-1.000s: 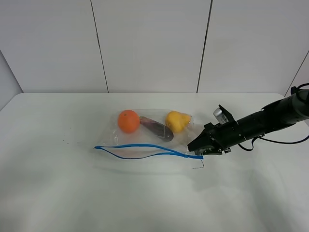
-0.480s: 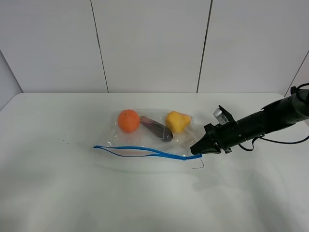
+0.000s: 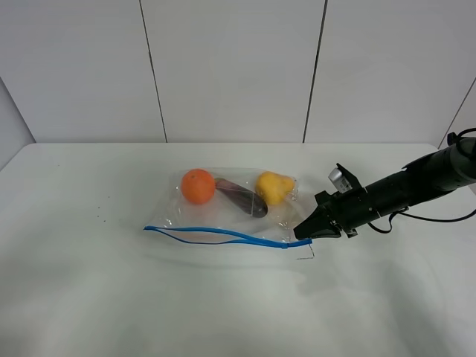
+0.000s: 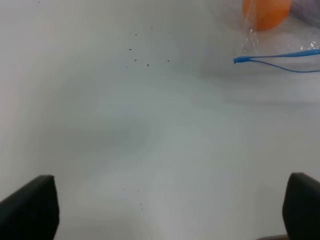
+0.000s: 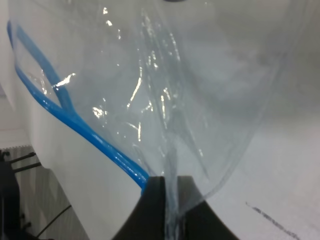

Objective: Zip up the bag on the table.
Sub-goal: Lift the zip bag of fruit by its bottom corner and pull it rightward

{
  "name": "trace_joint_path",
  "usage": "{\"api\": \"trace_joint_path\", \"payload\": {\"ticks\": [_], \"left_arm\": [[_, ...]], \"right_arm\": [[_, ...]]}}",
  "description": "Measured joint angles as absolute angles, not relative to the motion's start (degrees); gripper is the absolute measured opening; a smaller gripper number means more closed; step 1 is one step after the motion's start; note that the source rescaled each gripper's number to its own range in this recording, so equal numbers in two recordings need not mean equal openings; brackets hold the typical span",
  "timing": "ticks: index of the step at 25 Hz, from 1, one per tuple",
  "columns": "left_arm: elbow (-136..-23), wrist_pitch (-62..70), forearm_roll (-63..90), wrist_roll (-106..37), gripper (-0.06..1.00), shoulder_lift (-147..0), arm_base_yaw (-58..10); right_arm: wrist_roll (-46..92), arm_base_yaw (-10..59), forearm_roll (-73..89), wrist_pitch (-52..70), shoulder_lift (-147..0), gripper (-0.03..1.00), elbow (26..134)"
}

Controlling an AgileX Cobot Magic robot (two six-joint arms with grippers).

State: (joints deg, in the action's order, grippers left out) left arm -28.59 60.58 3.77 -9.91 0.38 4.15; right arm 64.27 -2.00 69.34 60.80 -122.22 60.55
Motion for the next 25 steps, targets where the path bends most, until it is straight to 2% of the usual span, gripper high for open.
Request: {"api": "trace_joint_path", "payload": {"ticks": [11,25], "left_arm": [[-28.6,60.6,3.8,-9.9,1.00,0.4,4.2],[-28.6,60.6,3.8,-9.9,1.00,0.4,4.2]], "right_arm": [[61.5,-2.0,73.9,68.1,-122.2,0.00,60.5],[58.6,-2.0,77.3,68.7,-116.6,0.00,60.5]]}}
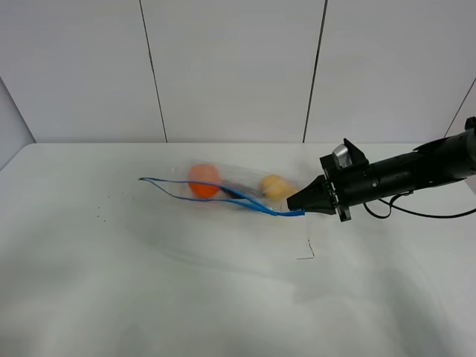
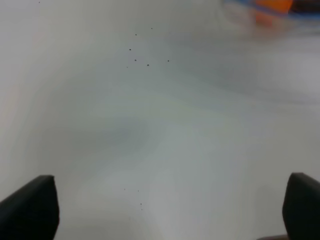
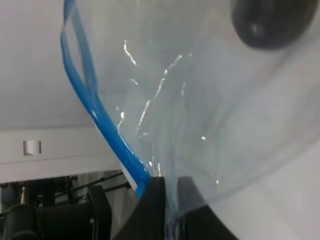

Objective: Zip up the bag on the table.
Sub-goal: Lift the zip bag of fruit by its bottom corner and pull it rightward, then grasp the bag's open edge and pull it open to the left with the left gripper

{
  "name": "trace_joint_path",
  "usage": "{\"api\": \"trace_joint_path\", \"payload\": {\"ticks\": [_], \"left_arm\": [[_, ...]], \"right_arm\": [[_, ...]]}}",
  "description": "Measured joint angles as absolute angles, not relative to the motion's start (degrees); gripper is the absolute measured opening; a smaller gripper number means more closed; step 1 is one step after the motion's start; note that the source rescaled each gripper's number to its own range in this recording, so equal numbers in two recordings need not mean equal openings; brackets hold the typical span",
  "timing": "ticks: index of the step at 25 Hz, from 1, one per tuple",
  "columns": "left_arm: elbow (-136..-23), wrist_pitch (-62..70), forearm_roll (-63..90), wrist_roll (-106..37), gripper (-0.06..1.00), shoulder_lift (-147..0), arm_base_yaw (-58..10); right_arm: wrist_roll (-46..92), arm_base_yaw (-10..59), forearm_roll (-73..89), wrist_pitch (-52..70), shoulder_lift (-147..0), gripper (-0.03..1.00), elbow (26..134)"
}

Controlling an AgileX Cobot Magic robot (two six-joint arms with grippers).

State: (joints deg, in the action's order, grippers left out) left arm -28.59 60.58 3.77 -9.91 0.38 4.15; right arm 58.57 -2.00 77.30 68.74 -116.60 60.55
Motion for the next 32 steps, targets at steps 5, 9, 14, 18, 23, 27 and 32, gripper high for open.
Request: {"api": "trace_joint_path", "payload": {"ticks": [5,9,14,18,23,27,32], "left_arm": [[-28.6,60.6,3.8,-9.9,1.00,0.4,4.2],[-28.6,60.6,3.8,-9.9,1.00,0.4,4.2],[-28.6,60.6,3.8,-9.9,1.00,0.4,4.2],[-28.6,60.6,3.8,-9.9,1.00,0.4,4.2],[-28.6,60.6,3.8,-9.9,1.00,0.4,4.2],[-28.6,60.5,4.4,-10.2,1.00,0.4,4.2],[-32.4,58.9,10.5,-13.1,1.00,-3.8,4.2]], "right_arm": [[57.6,-2.0,77.4,68.7,-115.3,0.00,60.5],[57.2,-2.0,77.4,68.8,-114.8,0.00,60.5],[57.2,-2.0,77.4,68.8,-114.7,0.00,60.5],[57.2,-2.0,77.4,68.8,-114.7,0.00,60.5],[57.2,-2.0,77.4,68.8,-114.7,0.00,60.5],[57.2,-2.0,77.4,68.8,-114.7,0.00,60.5],[57.2,-2.0,76.9,68.8,-114.7,0.00,60.5]]}}
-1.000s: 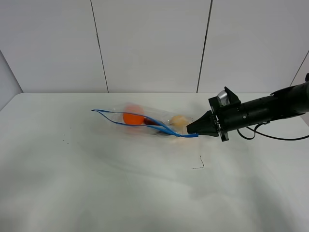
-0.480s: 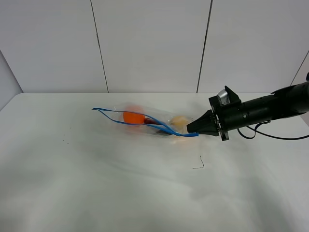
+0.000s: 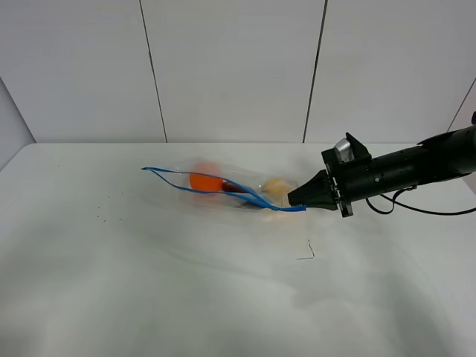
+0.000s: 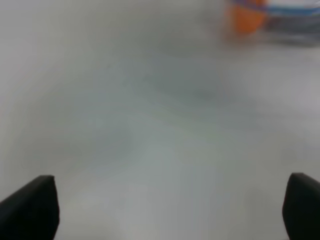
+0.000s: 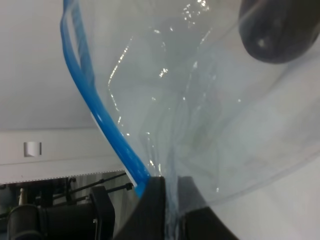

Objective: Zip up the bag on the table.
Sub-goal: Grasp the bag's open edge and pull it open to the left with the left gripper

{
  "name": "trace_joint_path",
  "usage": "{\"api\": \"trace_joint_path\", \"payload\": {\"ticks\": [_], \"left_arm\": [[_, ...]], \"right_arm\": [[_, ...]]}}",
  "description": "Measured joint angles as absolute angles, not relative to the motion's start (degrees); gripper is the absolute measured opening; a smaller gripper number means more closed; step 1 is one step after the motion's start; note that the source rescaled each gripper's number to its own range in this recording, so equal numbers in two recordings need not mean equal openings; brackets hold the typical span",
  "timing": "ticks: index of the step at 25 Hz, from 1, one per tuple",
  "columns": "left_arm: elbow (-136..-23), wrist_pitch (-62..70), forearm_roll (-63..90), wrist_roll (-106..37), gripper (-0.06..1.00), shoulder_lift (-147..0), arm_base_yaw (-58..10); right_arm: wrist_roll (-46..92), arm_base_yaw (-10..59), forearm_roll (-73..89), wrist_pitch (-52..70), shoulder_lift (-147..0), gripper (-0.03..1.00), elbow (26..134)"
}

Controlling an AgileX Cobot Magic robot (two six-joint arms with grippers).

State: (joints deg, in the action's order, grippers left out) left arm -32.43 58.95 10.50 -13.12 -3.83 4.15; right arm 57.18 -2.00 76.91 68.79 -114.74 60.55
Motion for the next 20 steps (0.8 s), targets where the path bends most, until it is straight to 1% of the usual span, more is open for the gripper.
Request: {"api": "trace_joint_path", "payload": {"ticks": [3,7,11,14,20], "left_arm": [[-36.9,58.3,10.3,-20.2,1.00,-11.0,4.2],[-43.9,53.1,6.2,-29.4,1.00,-21.4,4.2],[-51.3,47.3,6.2,-32.2,1.00,-31.5,4.0],[-55.3,44.7,6.5,-35.3,1.00,-38.1,2.2],[-58.2,40.0,3.0,-37.9,1.00,-47.0,-2.4]], "right_arm": [[57.0,-2.0,76.2,68.8,-114.7,0.00,60.5],[56.8,-2.0,75.8,68.9,-114.7,0.00,60.5],[56.8,-2.0,75.8,68.9,-114.7,0.00,60.5],[56.8,-2.0,75.8,68.9,-114.7,0.00,60.5],[56.8,-2.0,75.8,69.0,-114.7,0.00,60.5]]}}
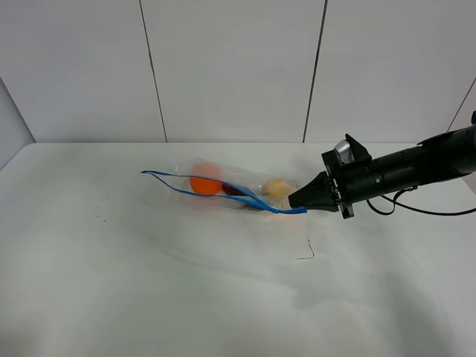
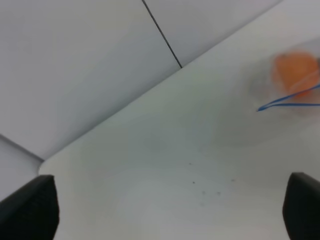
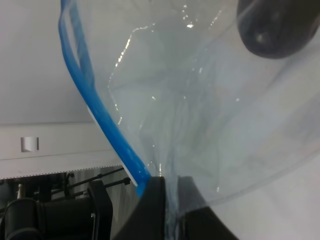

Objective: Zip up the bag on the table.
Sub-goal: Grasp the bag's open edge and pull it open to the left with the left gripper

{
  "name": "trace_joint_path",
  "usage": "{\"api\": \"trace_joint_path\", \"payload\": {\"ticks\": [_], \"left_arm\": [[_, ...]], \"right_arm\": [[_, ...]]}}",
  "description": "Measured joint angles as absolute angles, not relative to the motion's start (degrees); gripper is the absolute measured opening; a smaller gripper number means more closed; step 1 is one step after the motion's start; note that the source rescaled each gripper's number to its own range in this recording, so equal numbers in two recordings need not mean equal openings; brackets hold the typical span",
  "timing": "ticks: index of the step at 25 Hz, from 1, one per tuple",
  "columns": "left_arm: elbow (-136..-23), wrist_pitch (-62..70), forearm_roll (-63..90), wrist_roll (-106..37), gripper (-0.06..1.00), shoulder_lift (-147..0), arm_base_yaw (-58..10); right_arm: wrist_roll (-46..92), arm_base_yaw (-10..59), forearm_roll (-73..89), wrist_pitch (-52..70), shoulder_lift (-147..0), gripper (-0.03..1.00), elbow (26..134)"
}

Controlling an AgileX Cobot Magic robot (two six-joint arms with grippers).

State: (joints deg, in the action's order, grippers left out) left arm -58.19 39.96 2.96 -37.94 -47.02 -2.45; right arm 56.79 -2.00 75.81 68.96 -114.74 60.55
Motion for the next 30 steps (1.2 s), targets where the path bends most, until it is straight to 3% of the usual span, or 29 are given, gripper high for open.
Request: {"api": "trace_joint_path", "payload": {"ticks": [4,8,15,18,23,30], "left_arm": [[-58.2,38.7,-2.8,-38.0,1.00,-50.4,-9.7],[-58.2,38.3,-13.7,-34.9,1.00,-54.4,-21.8],[-58.2,38.9,-46.1,-10.0,1.00,-67.9,-47.7],[-58.2,40.3,-58.5,4.1,1.00,-76.0,-55.4],[-58.2,40.3,-70.9,19.8,0.99,-89.5,-63.4],[-58.2,38.7,-82.2,29.5,0.96,-102.6,-67.7]], "right_arm": [[56.8,-2.0,75.8,69.1,-114.7,0.00,60.5],[56.8,-2.0,75.8,69.1,-114.7,0.00,60.5],[56.8,-2.0,75.8,69.1,-114.7,0.00,60.5],[56.8,-2.0,75.8,69.1,-114.7,0.00,60.5],[56.7,-2.0,75.7,69.1,-114.7,0.00,60.5],[56.2,-2.0,75.6,69.2,-114.7,0.00,60.5]]}}
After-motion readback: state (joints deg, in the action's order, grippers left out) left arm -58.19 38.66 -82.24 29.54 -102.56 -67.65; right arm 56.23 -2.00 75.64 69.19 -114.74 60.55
